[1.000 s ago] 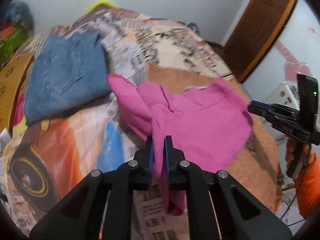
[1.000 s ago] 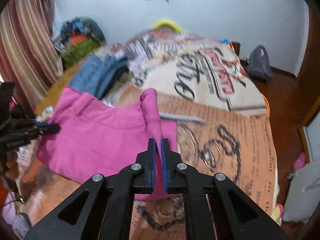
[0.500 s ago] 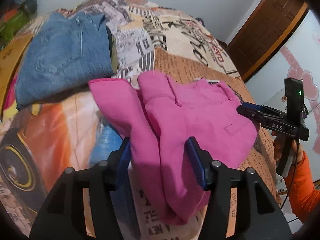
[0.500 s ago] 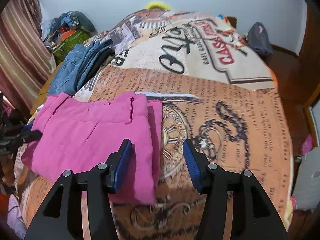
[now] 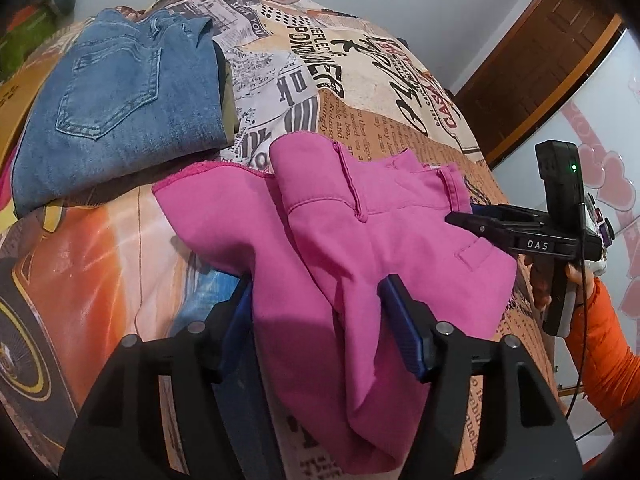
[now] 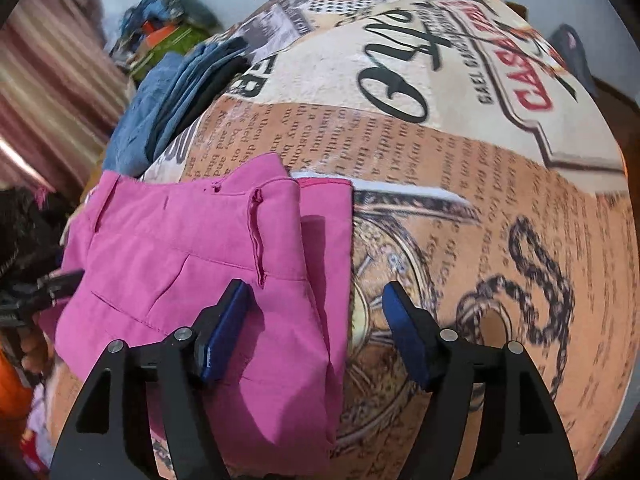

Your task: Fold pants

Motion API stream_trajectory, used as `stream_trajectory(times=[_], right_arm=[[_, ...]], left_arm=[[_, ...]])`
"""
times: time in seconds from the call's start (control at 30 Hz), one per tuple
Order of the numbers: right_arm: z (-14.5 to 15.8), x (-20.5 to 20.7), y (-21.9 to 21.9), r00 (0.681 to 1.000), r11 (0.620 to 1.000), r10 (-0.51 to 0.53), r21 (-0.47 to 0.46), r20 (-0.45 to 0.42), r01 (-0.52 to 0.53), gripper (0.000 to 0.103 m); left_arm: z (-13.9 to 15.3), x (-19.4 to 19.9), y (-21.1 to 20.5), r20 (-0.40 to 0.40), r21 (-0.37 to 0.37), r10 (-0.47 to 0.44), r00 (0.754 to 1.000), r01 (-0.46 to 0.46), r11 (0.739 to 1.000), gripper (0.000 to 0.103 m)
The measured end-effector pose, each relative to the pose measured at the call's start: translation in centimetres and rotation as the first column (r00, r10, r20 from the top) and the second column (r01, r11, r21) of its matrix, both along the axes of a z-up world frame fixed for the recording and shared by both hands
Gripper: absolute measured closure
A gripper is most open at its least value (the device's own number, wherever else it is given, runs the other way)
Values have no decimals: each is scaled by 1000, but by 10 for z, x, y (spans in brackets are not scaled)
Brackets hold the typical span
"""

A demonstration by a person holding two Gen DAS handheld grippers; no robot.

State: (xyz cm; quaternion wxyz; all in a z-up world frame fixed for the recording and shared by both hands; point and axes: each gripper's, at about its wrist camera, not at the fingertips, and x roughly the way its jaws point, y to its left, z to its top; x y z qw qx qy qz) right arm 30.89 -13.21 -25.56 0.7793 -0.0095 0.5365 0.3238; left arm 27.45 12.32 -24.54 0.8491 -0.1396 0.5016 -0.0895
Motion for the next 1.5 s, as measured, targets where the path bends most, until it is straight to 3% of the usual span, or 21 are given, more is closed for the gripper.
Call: stream_trajectory(times=[0.07,0.13,0.23,0.3,0.4,0.5,0.7,0.83,1.03,1.2,1.3,1.37,1.5], right_arm=[[0,-1,2,999,999,27,25,-17,-26,61],[0,0,5,998,997,48,55,-39,-45,71],[3,-5,10,999,999,43,32,-12,-43,75],[6,-9,14,999,1000,28,11,17,-28,80],[16,-19,18,997,1000,12,-28,81,-10,85],[29,-28,16,991,999,9,-38,135,-4,87],[69,-48,18,978,1000,-20,-13,209,23,90],[96,-61,31,968,1000,12,9,252,-15,96],[131,-85,74,940,998,62,8,336,-68,97],[112,-80,100,951,996,85,-40,299,-77,95],[90,-71,112,965,994,81,-91,251,-60,76],[78,-67,117,967,991,97,-117,234,-71,57],[63,-59,124,965,982,119,-174,234,-79,55]], left_arm=[[0,1,-2,8,11,-5,1000,5,1000,43],[2,1,-6,15,22,-14,1000,14,1000,49],[5,3,-10,20,30,-20,1000,19,999,60],[9,4,-13,25,43,-23,999,22,999,75],[19,2,-19,47,101,-29,998,24,995,86],[29,-4,-23,79,141,-33,996,22,990,89],[59,-24,-9,156,118,-8,988,-11,993,90],[83,-39,8,210,111,6,978,-30,993,90],[104,-54,37,238,110,18,971,-45,993,90],[67,-62,69,113,61,76,991,-83,995,89],[42,-71,84,64,61,121,991,-125,990,88],[31,-75,90,44,38,137,990,-138,990,87],[16,-79,94,23,29,144,989,-144,989,83]])
